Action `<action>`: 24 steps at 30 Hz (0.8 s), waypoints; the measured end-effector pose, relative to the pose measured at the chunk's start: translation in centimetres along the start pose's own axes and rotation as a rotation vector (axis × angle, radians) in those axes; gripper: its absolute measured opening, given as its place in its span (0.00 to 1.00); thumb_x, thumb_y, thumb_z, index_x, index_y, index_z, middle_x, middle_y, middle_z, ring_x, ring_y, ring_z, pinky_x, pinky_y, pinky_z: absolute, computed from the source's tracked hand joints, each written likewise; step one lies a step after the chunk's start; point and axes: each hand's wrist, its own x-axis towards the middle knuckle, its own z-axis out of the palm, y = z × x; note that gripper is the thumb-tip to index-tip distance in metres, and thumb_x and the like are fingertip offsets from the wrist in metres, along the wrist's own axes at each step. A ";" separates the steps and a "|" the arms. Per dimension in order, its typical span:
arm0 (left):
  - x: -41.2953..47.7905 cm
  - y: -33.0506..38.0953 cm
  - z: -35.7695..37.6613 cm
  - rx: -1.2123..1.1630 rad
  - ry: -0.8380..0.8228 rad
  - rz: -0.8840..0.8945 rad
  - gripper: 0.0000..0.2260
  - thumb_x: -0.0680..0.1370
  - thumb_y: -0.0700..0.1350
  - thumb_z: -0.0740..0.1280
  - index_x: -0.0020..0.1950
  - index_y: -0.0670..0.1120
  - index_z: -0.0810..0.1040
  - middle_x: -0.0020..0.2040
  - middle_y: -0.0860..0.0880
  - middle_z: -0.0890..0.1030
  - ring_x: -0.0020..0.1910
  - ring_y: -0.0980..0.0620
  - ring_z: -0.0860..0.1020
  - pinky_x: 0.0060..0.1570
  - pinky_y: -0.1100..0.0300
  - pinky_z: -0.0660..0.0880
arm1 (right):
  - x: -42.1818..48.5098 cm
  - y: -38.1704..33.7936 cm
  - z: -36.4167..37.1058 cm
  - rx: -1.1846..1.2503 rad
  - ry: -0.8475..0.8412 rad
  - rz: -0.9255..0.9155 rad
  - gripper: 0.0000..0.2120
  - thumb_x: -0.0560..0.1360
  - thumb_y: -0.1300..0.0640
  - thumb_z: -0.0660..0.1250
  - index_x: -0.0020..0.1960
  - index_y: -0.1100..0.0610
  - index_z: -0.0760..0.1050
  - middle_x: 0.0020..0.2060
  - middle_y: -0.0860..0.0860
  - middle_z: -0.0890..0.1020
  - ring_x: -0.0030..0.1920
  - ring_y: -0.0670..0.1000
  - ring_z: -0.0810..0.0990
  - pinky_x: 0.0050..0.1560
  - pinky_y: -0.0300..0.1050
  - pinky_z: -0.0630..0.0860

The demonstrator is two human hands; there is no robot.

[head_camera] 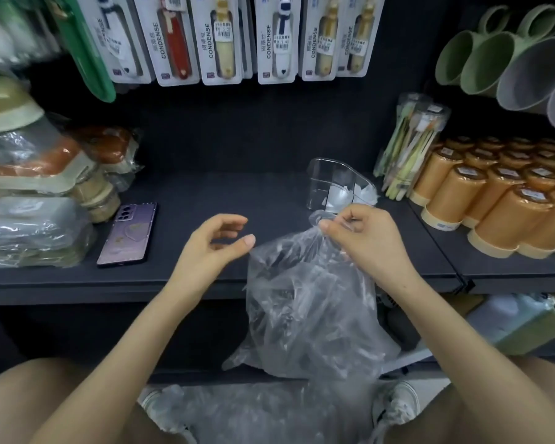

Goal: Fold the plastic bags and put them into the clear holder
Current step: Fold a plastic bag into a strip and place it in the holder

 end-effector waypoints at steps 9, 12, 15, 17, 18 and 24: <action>-1.4 0.2 4.8 0.552 -0.122 0.682 0.22 0.72 0.64 0.67 0.60 0.54 0.78 0.59 0.54 0.77 0.61 0.54 0.72 0.61 0.50 0.72 | 3.3 -1.9 2.1 0.204 -0.130 0.319 0.13 0.75 0.53 0.71 0.36 0.57 0.73 0.28 0.49 0.73 0.28 0.45 0.70 0.31 0.37 0.68; -0.5 0.2 4.7 0.433 0.022 0.631 0.12 0.73 0.57 0.68 0.42 0.48 0.82 0.42 0.57 0.78 0.45 0.57 0.75 0.48 0.57 0.73 | 2.7 -2.2 1.5 0.176 -0.142 0.284 0.12 0.76 0.45 0.67 0.46 0.54 0.78 0.40 0.48 0.80 0.39 0.46 0.77 0.37 0.38 0.73; 0.0 0.9 4.0 0.211 0.097 0.404 0.13 0.73 0.58 0.70 0.38 0.48 0.81 0.38 0.55 0.77 0.42 0.54 0.76 0.44 0.65 0.71 | 0.5 -2.6 0.0 0.238 -0.039 0.047 0.12 0.75 0.39 0.63 0.50 0.45 0.77 0.47 0.46 0.82 0.46 0.44 0.81 0.47 0.40 0.78; 0.3 1.2 3.3 0.169 0.137 0.332 0.12 0.73 0.57 0.69 0.37 0.49 0.80 0.37 0.54 0.77 0.40 0.56 0.75 0.41 0.69 0.69 | -1.3 -2.9 -0.9 0.211 -0.055 -0.114 0.15 0.73 0.35 0.63 0.49 0.43 0.79 0.47 0.43 0.83 0.48 0.43 0.80 0.50 0.37 0.76; 0.3 1.4 3.0 0.168 0.152 0.316 0.11 0.73 0.56 0.68 0.36 0.50 0.79 0.36 0.54 0.77 0.39 0.57 0.75 0.41 0.70 0.68 | -2.1 -3.0 -1.1 0.170 -0.090 -0.154 0.16 0.70 0.35 0.63 0.48 0.43 0.80 0.46 0.42 0.83 0.47 0.43 0.80 0.48 0.37 0.76; 0.8 1.4 1.4 0.166 0.186 0.238 0.10 0.75 0.51 0.69 0.35 0.50 0.78 0.34 0.55 0.77 0.35 0.60 0.72 0.39 0.70 0.68 | -3.1 -2.3 0.1 -0.099 -0.172 -0.117 0.03 0.71 0.52 0.73 0.39 0.49 0.82 0.34 0.42 0.83 0.36 0.41 0.79 0.39 0.34 0.73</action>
